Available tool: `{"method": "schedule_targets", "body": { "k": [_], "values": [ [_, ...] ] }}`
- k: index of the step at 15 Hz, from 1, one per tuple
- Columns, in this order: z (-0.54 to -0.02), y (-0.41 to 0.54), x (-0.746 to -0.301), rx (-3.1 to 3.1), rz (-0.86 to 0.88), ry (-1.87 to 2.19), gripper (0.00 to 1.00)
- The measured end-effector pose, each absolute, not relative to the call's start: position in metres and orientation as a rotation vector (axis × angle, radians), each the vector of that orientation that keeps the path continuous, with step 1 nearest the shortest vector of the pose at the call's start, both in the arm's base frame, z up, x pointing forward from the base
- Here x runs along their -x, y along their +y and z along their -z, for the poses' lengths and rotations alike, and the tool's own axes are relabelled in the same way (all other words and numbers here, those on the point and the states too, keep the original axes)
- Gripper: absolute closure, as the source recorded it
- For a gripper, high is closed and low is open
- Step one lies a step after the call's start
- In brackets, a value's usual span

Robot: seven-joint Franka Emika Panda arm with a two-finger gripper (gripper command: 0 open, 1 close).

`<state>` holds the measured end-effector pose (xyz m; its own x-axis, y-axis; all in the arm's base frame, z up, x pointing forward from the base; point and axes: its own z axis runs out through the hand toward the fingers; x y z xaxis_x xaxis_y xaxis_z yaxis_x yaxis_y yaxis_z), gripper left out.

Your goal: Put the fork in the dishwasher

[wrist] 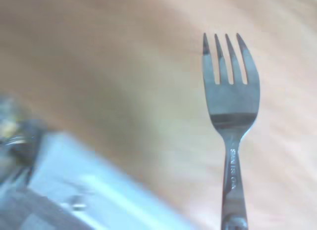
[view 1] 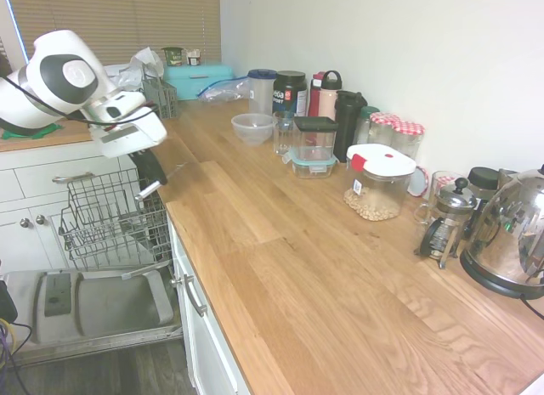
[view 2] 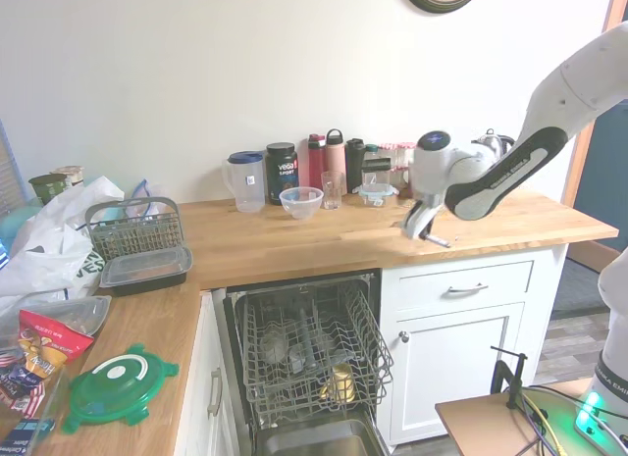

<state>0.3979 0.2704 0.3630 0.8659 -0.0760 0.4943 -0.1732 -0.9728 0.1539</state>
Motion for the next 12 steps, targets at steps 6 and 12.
{"method": "schedule_targets", "body": {
  "k": [6, 12],
  "values": [
    [-0.316, 0.464, -0.321, -2.798, -0.761, -0.073, 1.00],
    [-0.191, 0.558, -0.331, -2.735, -0.684, 0.002, 1.00]
  ]
}}
